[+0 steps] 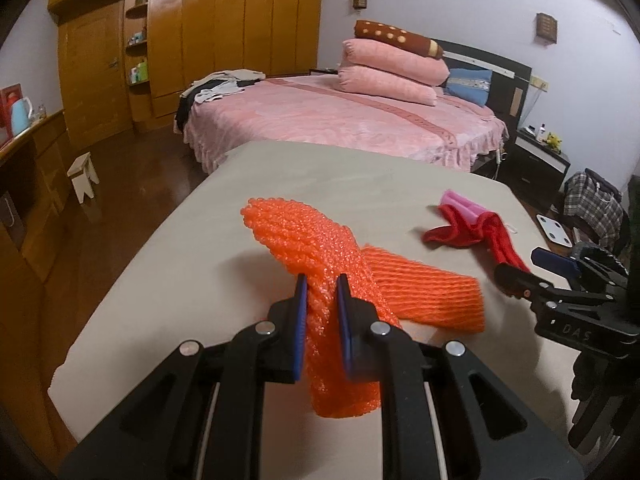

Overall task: Collect trash
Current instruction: 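Grasp the second orange mesh sleeve with the right tool while the left tool holds its sleeve, then carry both orange mesh sleeves over the bin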

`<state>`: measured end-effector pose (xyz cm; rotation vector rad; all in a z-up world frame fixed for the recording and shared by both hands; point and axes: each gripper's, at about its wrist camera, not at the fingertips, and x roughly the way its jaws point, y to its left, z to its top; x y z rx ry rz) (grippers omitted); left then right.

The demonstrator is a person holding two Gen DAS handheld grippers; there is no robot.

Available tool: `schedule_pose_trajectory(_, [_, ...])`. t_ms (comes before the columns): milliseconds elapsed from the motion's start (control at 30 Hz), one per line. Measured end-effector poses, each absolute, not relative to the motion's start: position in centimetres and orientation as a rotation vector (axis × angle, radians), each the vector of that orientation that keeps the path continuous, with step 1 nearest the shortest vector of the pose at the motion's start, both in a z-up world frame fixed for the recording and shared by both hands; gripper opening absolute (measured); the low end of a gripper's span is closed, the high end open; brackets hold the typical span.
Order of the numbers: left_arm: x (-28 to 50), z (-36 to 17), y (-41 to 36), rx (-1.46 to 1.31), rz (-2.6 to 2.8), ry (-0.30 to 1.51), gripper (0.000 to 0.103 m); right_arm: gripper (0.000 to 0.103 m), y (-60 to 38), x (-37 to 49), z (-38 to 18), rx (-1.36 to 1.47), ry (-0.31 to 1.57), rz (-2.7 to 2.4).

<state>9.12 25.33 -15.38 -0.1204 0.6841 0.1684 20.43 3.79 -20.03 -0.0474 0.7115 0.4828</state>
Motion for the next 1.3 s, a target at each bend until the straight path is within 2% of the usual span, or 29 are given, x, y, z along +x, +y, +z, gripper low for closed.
schedule_pose_trajectory(233, [8.8, -16.3, 27.6, -0.131, 0.193, 0.693, 0.013, 0.091, 6.1, 21.6, -21.8, -0.071, 0.764, 0.483])
schedule_pose_trajectory(500, [9.2, -18.0, 29.2, -0.145, 0.206, 0.714, 0.013, 0.091, 7.8, 22.1, -23.1, -0.12, 0.82, 0.487])
schedule_pose_trajectory(567, [9.3, -18.1, 29.5, -0.15, 0.207, 0.715, 0.013, 0.084, 8.1, 22.0, -23.4, -0.134, 0.836, 0.508])
schedule_pose_trajectory(633, [9.4, -18.3, 29.4, -0.154, 0.206, 0.715, 0.013, 0.068, 8.6, 21.8, -23.4, -0.138, 0.845, 0.532])
schedule_pose_trajectory(667, [9.4, -18.3, 29.5, -0.156, 0.205, 0.715, 0.013, 0.065, 8.8, 21.6, -23.4, -0.14, 0.847, 0.546])
schedule_pose_trajectory(733, [9.4, -18.3, 29.5, -0.159, 0.205, 0.713, 0.013, 0.046, 8.9, 21.4, -23.4, -0.128, 0.851, 0.575])
schedule_pose_trajectory(767, [9.4, -18.3, 29.5, -0.161, 0.205, 0.713, 0.013, 0.043, 9.0, 21.1, -23.4, -0.122, 0.853, 0.584])
schedule_pose_trajectory(833, [9.3, -18.2, 29.5, -0.164, 0.204, 0.711, 0.013, 0.03, 8.9, 21.0, -23.3, -0.11, 0.859, 0.607])
schedule_pose_trajectory(933, [9.1, -18.0, 29.3, -0.164, 0.204, 0.708, 0.013, 0.025, 8.6, 20.4, -22.8, -0.108, 0.848, 0.625])
schedule_pose_trajectory(1300, [8.4, -15.0, 26.7, -0.138, 0.163, 0.652, 0.013, 0.025, 5.5, 19.3, -18.3, -0.047, 0.756, 0.588])
